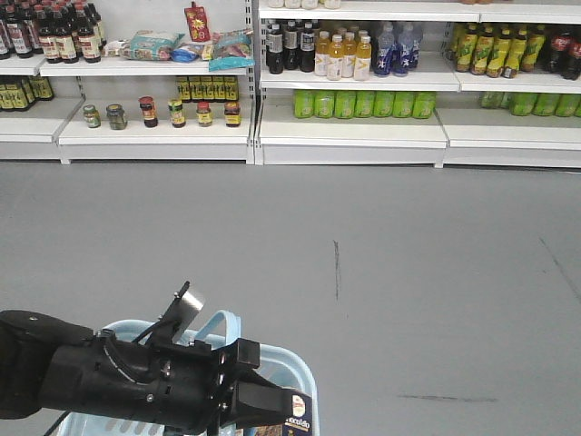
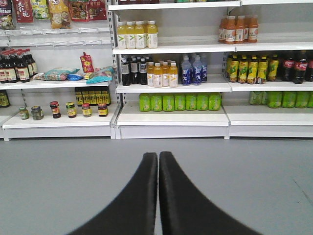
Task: Left arm holds basket, right arm returns cookies
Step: 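Turn the base along the shelves toward the potted plant, basket held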
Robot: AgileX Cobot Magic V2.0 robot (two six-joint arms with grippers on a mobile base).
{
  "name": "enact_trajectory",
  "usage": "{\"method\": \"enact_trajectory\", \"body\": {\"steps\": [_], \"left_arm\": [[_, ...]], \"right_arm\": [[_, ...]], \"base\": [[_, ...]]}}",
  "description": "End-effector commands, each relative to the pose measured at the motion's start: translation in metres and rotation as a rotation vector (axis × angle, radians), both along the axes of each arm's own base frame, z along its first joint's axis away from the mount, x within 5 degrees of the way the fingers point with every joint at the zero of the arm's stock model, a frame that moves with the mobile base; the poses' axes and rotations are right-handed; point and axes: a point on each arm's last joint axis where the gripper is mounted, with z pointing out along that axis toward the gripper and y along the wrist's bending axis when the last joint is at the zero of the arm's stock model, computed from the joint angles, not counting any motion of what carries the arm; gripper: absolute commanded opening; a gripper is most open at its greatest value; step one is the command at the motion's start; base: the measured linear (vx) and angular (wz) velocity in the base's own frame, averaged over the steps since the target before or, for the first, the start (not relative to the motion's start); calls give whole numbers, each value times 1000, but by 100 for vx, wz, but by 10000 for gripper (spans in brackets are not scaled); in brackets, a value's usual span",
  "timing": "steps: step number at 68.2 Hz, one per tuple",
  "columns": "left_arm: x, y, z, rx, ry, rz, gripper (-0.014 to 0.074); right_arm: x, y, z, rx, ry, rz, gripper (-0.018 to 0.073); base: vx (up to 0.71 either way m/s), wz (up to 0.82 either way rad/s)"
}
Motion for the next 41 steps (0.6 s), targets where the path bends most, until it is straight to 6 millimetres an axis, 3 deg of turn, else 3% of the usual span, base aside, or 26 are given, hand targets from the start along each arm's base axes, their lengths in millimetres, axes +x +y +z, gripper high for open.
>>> {"method": "enact_trajectory", "body": {"steps": [1,41], "left_arm": [[0,-4,21,-107,-26,-5,-8],[0,-4,21,-105,-27,-1,-8]], "right_arm": [[-1,0,7,-6,-82,6,-8],[-1,0,7,-6,-82,6,-8]], "base": [[40,6],[38,4]]}}
